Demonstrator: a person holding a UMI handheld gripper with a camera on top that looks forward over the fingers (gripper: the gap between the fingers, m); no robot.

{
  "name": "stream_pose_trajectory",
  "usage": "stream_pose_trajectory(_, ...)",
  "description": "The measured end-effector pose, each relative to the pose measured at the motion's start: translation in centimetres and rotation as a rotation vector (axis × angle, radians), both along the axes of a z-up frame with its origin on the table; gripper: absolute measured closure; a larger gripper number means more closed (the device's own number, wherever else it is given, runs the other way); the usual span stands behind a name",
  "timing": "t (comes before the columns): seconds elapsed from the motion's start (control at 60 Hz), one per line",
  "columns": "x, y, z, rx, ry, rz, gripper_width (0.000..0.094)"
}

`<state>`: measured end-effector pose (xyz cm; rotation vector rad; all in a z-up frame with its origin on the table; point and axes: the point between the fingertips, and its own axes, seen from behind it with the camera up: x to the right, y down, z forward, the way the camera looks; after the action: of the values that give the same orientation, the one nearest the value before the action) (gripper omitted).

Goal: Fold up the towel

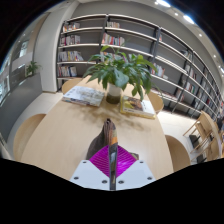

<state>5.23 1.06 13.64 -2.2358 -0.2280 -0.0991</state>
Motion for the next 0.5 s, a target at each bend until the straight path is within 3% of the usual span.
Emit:
stream_pose_trajectory(0.15,4.1,-0.7,-6.5,-0.081,0.001,-0.015,0.0834)
stream_pose_trajectory(0.367,7.0,-3.3,-9.4,-0.126,0.013,-0.005,0.0261)
stream_pose_trajectory(0.5,6.3,-4.0,-5.8,-0.071,0.085,-0.013,0.0112)
